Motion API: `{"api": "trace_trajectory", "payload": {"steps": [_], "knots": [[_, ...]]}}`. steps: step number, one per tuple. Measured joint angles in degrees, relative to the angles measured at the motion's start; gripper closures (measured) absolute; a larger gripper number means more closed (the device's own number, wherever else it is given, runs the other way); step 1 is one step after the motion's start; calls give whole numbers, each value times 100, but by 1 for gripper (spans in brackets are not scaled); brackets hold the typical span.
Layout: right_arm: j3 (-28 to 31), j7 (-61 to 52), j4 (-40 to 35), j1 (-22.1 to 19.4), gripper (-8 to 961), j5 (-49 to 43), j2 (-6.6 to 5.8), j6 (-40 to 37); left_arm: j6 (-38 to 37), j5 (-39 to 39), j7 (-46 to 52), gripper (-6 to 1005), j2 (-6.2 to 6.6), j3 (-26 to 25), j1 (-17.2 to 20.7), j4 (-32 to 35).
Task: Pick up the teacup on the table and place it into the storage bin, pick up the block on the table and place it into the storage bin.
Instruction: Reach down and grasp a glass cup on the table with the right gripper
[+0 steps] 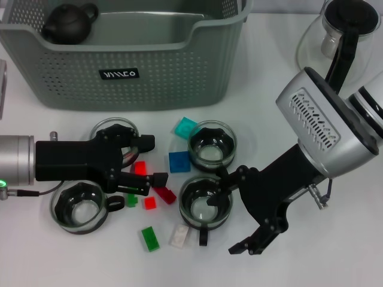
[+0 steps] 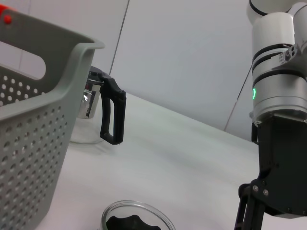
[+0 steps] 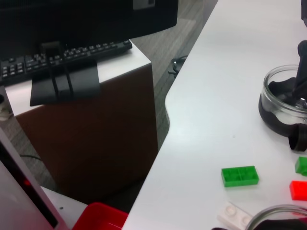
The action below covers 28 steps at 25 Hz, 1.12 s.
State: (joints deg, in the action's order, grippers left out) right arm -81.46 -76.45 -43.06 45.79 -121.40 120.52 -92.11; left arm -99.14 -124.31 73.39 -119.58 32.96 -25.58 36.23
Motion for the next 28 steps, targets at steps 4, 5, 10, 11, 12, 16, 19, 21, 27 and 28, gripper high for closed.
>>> {"api": "trace_trajectory", "payload": {"steps": [4, 5, 10, 11, 12, 16, 19, 21, 27, 28], "knots": [[-33, -2, -1, 57, 41, -26, -6, 87, 0, 12, 0, 58, 1, -24, 0, -20], [-41, -2, -1, 84, 41, -61, -6, 109, 0, 17, 0, 58, 1, -25, 0, -25], [-446, -174, -1, 248, 41, -212, 20, 397, 28, 42, 0, 59, 4, -27, 0, -69], [-528, -194, -1, 272, 41, -210, 23, 433, 28, 42, 0, 59, 4, -27, 0, -69], [-528, -194, -1, 272, 41, -210, 23, 433, 33, 43, 0, 59, 5, -27, 0, -69], [-629, -212, -1, 355, 41, -191, 28, 513, 36, 47, 0, 59, 5, -33, 4, -77], [-689, -215, -1, 417, 41, -190, 34, 577, 36, 47, 0, 59, 5, -35, 6, -80], [-802, -257, -1, 449, 41, -189, 35, 650, 36, 48, 0, 60, 9, -36, 7, -81], [-1206, -467, -2, 610, 42, -180, 39, 813, 43, 51, -9, 60, 25, -43, 9, -82], [-1221, -477, -4, 632, 42, -177, 39, 818, 46, 53, -9, 60, 27, -45, 9, -81]]}}
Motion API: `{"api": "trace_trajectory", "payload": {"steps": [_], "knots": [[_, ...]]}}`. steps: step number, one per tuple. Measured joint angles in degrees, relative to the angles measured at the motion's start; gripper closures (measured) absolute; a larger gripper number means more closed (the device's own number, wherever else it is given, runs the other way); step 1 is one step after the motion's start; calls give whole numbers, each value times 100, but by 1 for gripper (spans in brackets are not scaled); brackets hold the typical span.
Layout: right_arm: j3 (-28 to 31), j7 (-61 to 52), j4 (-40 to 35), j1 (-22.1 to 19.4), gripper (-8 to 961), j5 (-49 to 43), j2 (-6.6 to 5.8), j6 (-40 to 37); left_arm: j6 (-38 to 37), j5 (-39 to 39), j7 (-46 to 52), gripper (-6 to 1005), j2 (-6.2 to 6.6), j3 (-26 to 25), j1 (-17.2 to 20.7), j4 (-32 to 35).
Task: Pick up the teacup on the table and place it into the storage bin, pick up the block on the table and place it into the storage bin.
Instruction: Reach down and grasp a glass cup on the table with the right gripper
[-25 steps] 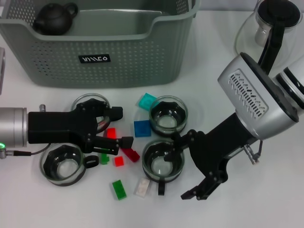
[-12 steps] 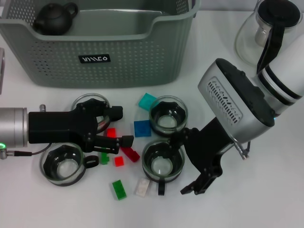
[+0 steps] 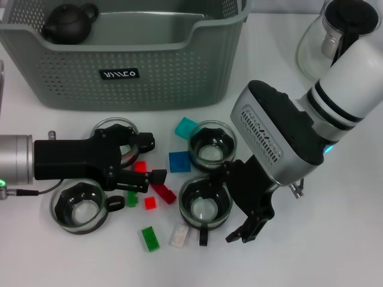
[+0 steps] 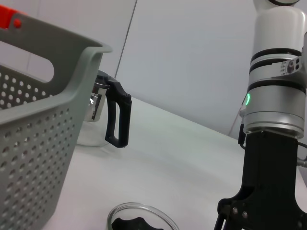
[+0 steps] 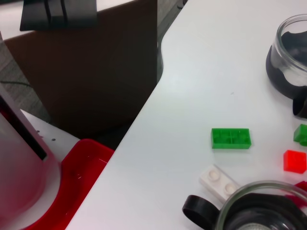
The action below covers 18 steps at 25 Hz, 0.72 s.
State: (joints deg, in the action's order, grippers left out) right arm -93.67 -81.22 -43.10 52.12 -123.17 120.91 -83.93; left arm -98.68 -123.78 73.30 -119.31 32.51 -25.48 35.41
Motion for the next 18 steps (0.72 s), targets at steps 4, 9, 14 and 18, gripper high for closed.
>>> {"api": "trace_trajectory", "payload": {"steps": [4, 9, 14, 18], "knots": [[-28, -11, -4, 86, 42, 4, 3, 5, 15, 3, -40, 60, 5, -52, 0, 0], [-129, -45, -5, 196, 41, 5, 14, 11, 24, 19, -82, 61, -12, -82, 0, 0], [-299, -74, -30, 257, 41, 13, 35, 52, 25, 26, -137, 61, -22, -81, 40, 1], [-662, -273, -239, 220, 41, 14, 38, 193, 26, 30, -142, 61, -22, -78, 57, -3]]}}
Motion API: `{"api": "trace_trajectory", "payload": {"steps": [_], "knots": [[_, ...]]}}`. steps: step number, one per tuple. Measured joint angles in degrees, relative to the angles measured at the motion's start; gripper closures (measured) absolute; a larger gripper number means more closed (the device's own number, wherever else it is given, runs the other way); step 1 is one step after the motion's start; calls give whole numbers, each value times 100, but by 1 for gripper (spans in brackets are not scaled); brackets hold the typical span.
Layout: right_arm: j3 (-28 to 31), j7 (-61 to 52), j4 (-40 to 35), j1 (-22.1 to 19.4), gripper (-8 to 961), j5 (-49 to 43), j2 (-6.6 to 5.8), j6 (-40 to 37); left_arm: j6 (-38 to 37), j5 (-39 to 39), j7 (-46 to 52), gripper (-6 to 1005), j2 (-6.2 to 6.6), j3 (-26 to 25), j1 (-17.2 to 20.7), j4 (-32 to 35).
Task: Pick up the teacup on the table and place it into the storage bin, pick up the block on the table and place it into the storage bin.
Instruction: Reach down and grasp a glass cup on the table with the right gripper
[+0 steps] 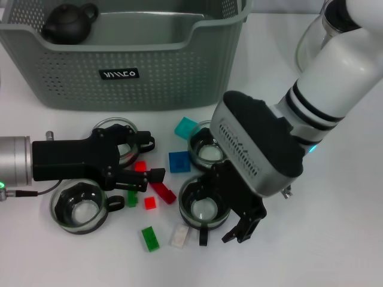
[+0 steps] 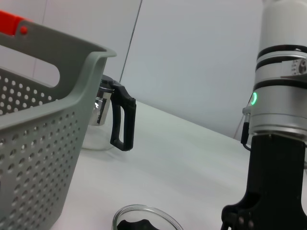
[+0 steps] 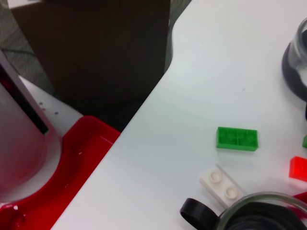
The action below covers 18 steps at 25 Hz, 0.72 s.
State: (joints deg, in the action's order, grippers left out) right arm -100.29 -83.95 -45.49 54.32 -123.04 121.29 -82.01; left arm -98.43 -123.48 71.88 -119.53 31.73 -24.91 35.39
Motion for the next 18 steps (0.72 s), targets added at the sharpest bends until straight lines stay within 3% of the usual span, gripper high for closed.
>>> {"api": "trace_trajectory", "payload": {"steps": [18], "knots": [[-553, -321, -201, -53, 52, 9, 8, 162, -2, 0, -75, 63, 0, 0, 13, -53]]}}
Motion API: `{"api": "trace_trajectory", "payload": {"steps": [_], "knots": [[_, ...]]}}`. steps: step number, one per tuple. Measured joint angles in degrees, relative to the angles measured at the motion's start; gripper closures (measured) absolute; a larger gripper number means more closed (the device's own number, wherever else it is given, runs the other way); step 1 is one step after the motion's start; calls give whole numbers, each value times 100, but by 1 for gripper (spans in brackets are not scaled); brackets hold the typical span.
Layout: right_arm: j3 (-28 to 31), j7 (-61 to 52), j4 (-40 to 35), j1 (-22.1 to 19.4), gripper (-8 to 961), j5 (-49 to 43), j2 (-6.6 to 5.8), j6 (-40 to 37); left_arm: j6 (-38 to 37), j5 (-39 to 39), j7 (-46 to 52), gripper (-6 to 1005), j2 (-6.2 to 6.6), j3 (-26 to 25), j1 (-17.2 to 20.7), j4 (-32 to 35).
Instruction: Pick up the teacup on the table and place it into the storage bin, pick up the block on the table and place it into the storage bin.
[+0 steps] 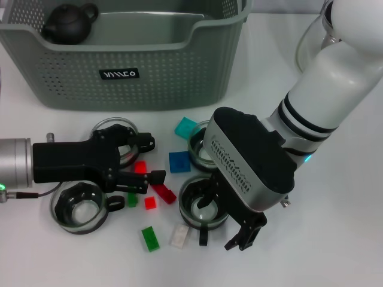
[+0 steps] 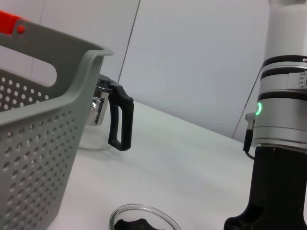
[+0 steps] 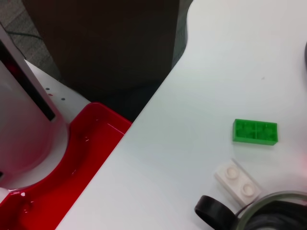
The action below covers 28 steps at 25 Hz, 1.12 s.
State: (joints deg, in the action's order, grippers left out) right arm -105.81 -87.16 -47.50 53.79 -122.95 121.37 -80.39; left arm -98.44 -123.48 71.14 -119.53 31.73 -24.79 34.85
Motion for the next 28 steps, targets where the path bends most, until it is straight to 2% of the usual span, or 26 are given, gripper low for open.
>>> {"api": "trace_trajectory", "payload": {"steps": [11, 17, 21, 28], "knots": [[-223, -364, -5, 1, 108, -40, -20, 284, 0, 6, -11, 64, 0, 0, 0, -32], [-256, -588, -5, 62, 317, -44, -26, 326, 0, 14, -12, 64, 0, 0, 0, -32], [-256, -592, -5, 66, 569, -45, -26, 271, 2, 18, -15, 64, 0, 0, 0, -31], [-253, -732, -6, 92, 802, -38, -34, 181, 8, 18, -65, 65, 8, 0, 0, -63]]}}
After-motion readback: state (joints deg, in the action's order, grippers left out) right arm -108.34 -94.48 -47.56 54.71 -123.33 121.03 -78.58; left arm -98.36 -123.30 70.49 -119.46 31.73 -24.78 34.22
